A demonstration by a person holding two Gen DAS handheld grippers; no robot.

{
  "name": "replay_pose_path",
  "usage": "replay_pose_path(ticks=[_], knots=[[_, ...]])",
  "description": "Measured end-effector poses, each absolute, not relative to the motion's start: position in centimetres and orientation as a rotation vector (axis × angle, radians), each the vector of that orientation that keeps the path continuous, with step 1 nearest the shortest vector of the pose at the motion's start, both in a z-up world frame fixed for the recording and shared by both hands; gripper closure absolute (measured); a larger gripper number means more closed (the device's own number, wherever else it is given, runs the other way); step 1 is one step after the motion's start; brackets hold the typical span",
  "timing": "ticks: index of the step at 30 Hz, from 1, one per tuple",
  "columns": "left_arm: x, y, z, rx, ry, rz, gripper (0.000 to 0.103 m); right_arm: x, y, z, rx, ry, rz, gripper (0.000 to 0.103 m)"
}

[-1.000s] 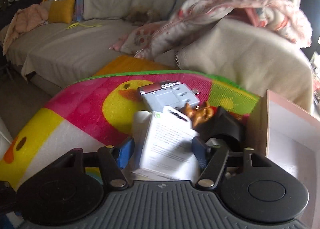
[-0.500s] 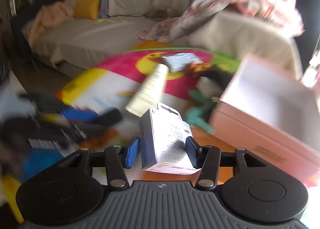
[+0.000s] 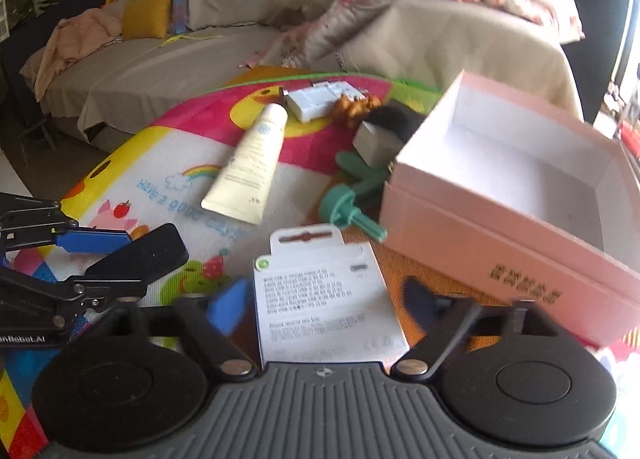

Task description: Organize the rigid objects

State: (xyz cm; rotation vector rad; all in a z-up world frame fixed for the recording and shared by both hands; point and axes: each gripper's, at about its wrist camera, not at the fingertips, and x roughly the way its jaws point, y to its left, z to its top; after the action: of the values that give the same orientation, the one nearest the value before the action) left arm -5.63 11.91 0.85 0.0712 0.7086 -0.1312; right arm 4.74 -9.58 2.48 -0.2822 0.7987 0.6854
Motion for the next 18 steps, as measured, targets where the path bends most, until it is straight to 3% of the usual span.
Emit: replay_pose_path(ticks=[10, 18], knots=[[-6.8, 6.9, 3.7, 0.127, 0.681, -0.369, 0.060, -1.7, -16.6, 5.7, -0.319, 0.692, 0.641, 0.034], [-0.3, 3.4, 12.8, 0.142, 0.415, -0.428, 0.060, -1.2, -21.2, 10.7, -0.280, 0.509, 0.504, 0.034]])
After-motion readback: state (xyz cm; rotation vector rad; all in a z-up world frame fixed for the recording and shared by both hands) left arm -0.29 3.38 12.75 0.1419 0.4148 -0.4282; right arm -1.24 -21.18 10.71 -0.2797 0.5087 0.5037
